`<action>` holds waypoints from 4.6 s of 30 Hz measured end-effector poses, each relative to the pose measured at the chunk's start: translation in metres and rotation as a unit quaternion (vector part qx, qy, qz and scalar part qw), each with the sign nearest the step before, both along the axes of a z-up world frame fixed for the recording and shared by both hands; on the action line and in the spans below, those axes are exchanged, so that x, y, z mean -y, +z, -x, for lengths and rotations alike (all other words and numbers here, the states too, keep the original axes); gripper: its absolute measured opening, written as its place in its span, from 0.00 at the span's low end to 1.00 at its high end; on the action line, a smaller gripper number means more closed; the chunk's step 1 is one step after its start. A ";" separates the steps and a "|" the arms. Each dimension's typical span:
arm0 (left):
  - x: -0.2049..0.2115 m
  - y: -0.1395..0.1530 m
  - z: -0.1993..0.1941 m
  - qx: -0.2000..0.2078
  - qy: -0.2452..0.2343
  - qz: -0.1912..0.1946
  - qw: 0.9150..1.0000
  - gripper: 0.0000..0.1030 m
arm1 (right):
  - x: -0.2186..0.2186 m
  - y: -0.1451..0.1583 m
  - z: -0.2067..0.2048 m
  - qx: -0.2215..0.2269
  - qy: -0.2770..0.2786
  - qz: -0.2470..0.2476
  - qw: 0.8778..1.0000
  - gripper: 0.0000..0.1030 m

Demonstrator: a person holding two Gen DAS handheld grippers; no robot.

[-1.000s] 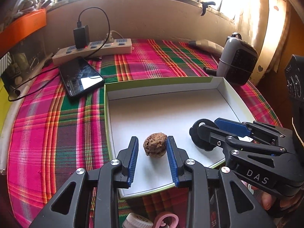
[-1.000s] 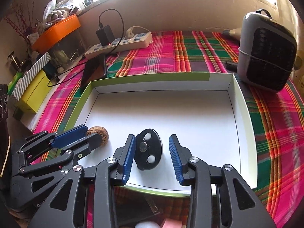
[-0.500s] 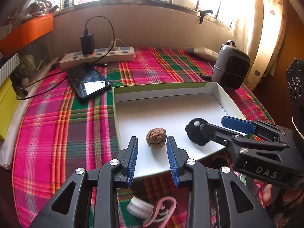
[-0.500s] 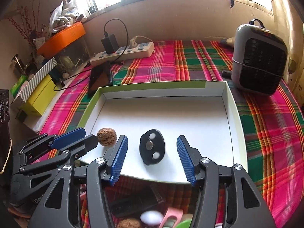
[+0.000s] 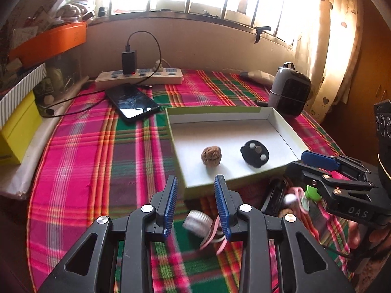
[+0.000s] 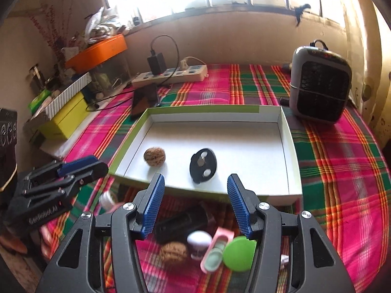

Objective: Organize objects
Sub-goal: 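Move the left gripper toward the pink plastic clip while right withdraws, then close the left gripper on the pink plastic clip, then grasp the white USB cable with the right gripper while left holds the clip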

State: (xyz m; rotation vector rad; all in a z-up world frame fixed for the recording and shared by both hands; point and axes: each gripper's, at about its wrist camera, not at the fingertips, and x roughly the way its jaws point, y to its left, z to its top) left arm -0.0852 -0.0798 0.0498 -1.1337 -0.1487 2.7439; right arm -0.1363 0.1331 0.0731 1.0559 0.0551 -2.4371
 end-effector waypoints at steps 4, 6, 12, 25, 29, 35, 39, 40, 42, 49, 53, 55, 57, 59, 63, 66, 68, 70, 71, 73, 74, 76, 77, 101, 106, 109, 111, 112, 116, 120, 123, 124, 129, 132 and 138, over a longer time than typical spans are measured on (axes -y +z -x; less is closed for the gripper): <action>0.011 -0.001 -0.016 -0.003 0.004 -0.017 1.000 0.28 | 0.000 -0.003 -0.019 -0.015 0.015 -0.020 1.000 0.53; 0.016 -0.003 -0.024 -0.003 0.005 -0.024 1.000 0.28 | -0.003 -0.006 -0.026 -0.016 0.018 -0.021 0.999 0.53; 0.021 -0.015 -0.033 0.009 0.004 -0.035 0.999 0.28 | -0.006 -0.013 -0.042 -0.015 0.028 -0.020 0.999 0.53; 0.008 -0.030 -0.036 0.030 -0.018 -0.060 0.998 0.28 | -0.006 -0.031 -0.057 -0.003 0.039 -0.026 0.999 0.53; 0.000 -0.033 -0.038 0.035 -0.029 -0.065 0.997 0.28 | -0.005 -0.030 -0.058 -0.003 0.040 -0.025 0.999 0.53; -0.011 -0.039 -0.038 0.048 -0.044 -0.061 0.996 0.28 | -0.003 -0.031 -0.062 -0.009 0.047 -0.026 0.998 0.53; -0.019 -0.040 -0.041 0.050 -0.061 -0.066 0.995 0.28 | -0.004 -0.031 -0.062 -0.006 0.048 -0.024 0.999 0.53; -0.021 -0.041 -0.041 0.052 -0.063 -0.064 0.995 0.28 | -0.003 -0.031 -0.062 -0.006 0.048 -0.023 0.999 0.53; -0.026 -0.041 -0.040 0.053 -0.064 -0.054 0.995 0.28 | -0.003 -0.030 -0.061 -0.006 0.048 -0.024 0.999 0.53; -0.033 -0.040 -0.028 0.051 -0.044 -0.028 0.997 0.29 | -0.001 -0.030 -0.064 -0.009 0.051 -0.026 0.998 0.53; -0.033 -0.040 -0.021 0.050 -0.030 -0.022 0.998 0.29 | -0.002 -0.029 -0.065 -0.010 0.050 -0.024 0.998 0.53; -0.036 -0.040 -0.018 0.048 -0.032 -0.016 0.998 0.29 | -0.003 -0.028 -0.066 -0.012 0.051 -0.022 0.998 0.53; -0.038 -0.039 -0.015 0.044 -0.028 0.002 0.999 0.29 | -0.003 -0.027 -0.065 -0.013 0.050 -0.021 0.998 0.53; -0.039 -0.039 -0.013 0.038 -0.028 0.009 0.999 0.29 | -0.003 -0.027 -0.065 -0.013 0.049 -0.021 0.998 0.53; -0.039 -0.043 -0.006 0.053 -0.025 0.004 0.998 0.29 | -0.003 -0.028 -0.065 -0.011 0.048 -0.019 0.999 0.53; -0.040 -0.043 -0.003 0.051 -0.027 0.002 0.998 0.29 | -0.002 -0.028 -0.065 -0.012 0.050 -0.018 0.999 0.53; -0.042 -0.044 -0.002 0.052 -0.025 0.004 0.998 0.29 | -0.002 -0.029 -0.065 -0.011 0.052 -0.017 0.998 0.53; -0.042 -0.046 0.001 0.052 -0.028 0.003 0.998 0.28 | -0.002 -0.029 -0.065 -0.011 0.055 -0.016 0.998 0.53; -0.041 -0.047 0.002 0.052 -0.028 0.002 0.998 0.28 | -0.002 -0.030 -0.064 -0.011 0.056 -0.016 0.998 0.53; -0.040 -0.048 0.003 0.052 -0.026 -0.004 0.998 0.26 | -0.002 -0.031 -0.064 -0.010 0.056 -0.016 0.998 0.53; -0.039 -0.048 0.004 0.053 -0.024 -0.006 0.998 0.25 | -0.002 -0.031 -0.064 -0.010 0.057 -0.015 0.998 0.53; -0.036 -0.048 0.003 0.053 -0.023 -0.011 0.998 0.22 | -0.002 -0.031 -0.063 -0.008 0.058 -0.015 0.998 0.53; -0.034 -0.049 0.004 0.054 -0.023 -0.018 0.998 0.21 | -0.002 -0.031 -0.063 -0.008 0.059 -0.014 0.998 0.53; -0.033 -0.048 -0.028 0.054 -0.046 -0.028 0.997 0.21 | -0.051 -0.020 -0.040 -0.016 -0.051 0.007 0.999 0.53; -0.034 -0.047 -0.028 0.053 -0.047 -0.026 0.997 0.21 | -0.063 -0.021 -0.040 -0.018 -0.068 0.008 0.998 0.53; -0.033 -0.048 -0.028 0.053 -0.046 -0.029 0.997 0.21 | -0.083 -0.020 -0.039 -0.021 -0.090 0.014 0.996 0.53; -0.034 -0.047 -0.028 0.053 -0.045 -0.028 0.997 0.21 | -0.096 -0.025 -0.035 -0.007 -0.109 0.010 0.994 0.53; -0.033 -0.048 -0.028 0.053 -0.046 -0.028 0.997 0.21 | -0.100 -0.027 -0.033 0.001 -0.115 0.013 0.993 0.53; -0.033 -0.047 -0.027 0.053 -0.046 -0.028 0.997 0.21 | -0.102 -0.033 -0.029 0.012 -0.116 0.012 0.993 0.53; -0.033 -0.047 -0.027 0.054 -0.047 -0.029 0.997 0.22 | -0.100 -0.036 -0.021 0.020 -0.104 0.003 0.994 0.53; -0.033 -0.047 -0.027 0.053 -0.047 -0.028 0.997 0.22 | -0.106 -0.040 -0.023 0.032 -0.111 -0.003 0.993 0.53; -0.033 -0.047 -0.027 0.053 -0.047 -0.028 0.997 0.22 | -0.109 -0.043 -0.025 0.040 -0.108 -0.004 0.993 0.53; -0.033 -0.048 -0.027 0.053 -0.047 -0.028 0.997 0.22 | -0.109 -0.045 -0.039 0.047 -0.079 -0.012 0.996 0.53; -0.033 -0.048 -0.027 0.054 -0.047 -0.029 0.997 0.22 | -0.110 -0.040 -0.038 0.030 -0.075 -0.025 0.996 0.53; -0.031 -0.047 -0.025 0.055 -0.046 -0.037 0.997 0.22 | -0.091 -0.037 -0.036 -0.009 0.001 -0.108 0.994 0.53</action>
